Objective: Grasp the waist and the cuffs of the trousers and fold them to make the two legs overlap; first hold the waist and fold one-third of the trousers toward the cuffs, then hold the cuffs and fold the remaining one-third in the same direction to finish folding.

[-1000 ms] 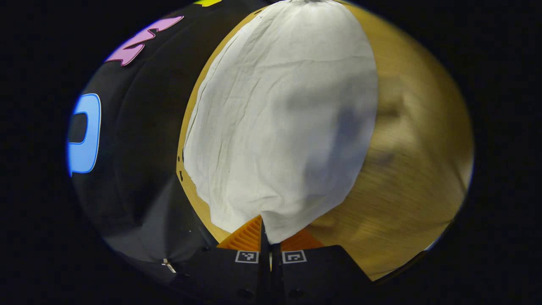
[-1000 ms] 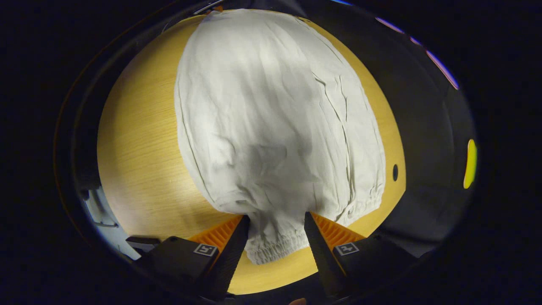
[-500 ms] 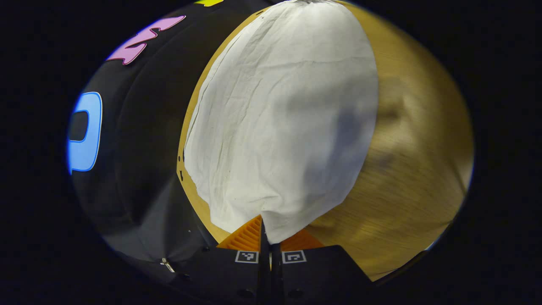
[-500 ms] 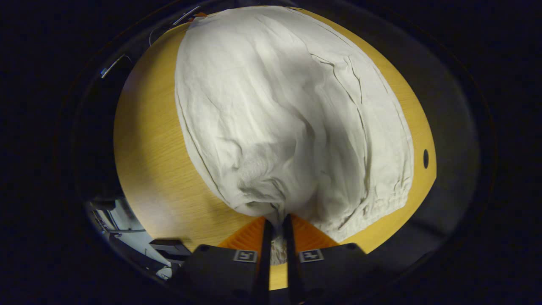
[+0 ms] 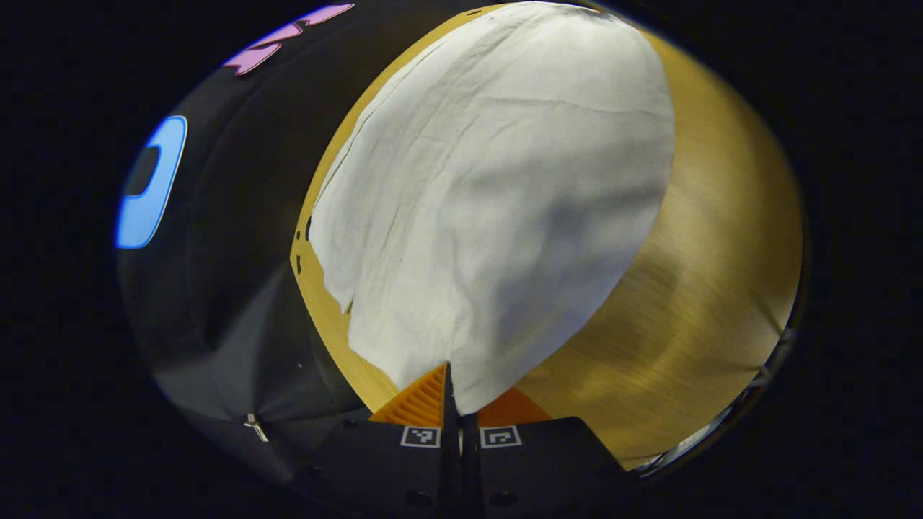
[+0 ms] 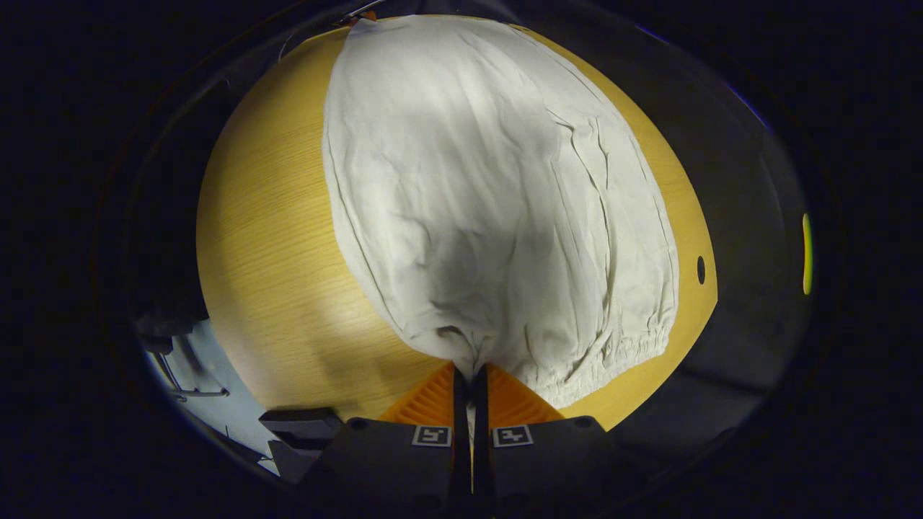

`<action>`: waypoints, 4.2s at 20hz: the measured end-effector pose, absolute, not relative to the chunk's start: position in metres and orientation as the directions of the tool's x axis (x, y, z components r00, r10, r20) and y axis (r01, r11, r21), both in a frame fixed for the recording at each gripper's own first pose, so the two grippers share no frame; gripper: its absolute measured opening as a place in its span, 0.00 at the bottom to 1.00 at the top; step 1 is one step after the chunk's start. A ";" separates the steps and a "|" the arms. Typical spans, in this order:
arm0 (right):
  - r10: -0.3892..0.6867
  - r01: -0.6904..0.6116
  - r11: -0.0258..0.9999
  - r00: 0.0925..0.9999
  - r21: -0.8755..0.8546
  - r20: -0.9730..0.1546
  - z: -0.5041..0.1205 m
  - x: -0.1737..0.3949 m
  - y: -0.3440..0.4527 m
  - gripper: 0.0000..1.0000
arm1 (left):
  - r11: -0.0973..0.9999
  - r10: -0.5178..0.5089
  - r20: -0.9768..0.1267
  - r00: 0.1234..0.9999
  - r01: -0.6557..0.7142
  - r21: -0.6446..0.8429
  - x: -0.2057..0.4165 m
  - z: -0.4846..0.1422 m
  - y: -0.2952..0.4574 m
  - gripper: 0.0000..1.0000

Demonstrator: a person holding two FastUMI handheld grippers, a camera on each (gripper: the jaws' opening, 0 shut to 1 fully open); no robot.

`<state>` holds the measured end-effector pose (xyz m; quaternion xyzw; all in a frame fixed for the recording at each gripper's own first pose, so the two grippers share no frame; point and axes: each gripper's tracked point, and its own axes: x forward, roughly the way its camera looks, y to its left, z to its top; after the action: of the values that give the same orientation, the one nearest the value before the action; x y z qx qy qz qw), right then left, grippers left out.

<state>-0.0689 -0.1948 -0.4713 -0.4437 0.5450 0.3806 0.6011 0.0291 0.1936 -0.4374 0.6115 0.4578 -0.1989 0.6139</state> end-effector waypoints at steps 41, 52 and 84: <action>-0.148 -0.147 0.958 0.481 -0.245 -0.864 -0.457 0.154 -0.214 0.06 | 0.415 0.295 -0.692 0.659 0.564 0.714 0.292 -0.486 0.115 0.05; -0.189 -0.018 0.977 0.401 -0.214 -0.896 -0.491 0.164 -0.217 0.17 | 0.268 0.368 -0.668 0.647 0.614 0.742 0.318 -0.530 0.119 0.06; -0.081 -0.088 0.985 0.520 -0.147 -0.850 -0.453 0.143 -0.196 0.90 | 0.557 0.435 -0.736 0.519 0.487 0.673 0.293 -0.531 0.130 0.58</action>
<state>0.1431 -0.1957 -0.4526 -0.0861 0.4898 0.0020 0.8675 0.2933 0.1298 -0.5306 0.4704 0.4901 -0.0178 0.7336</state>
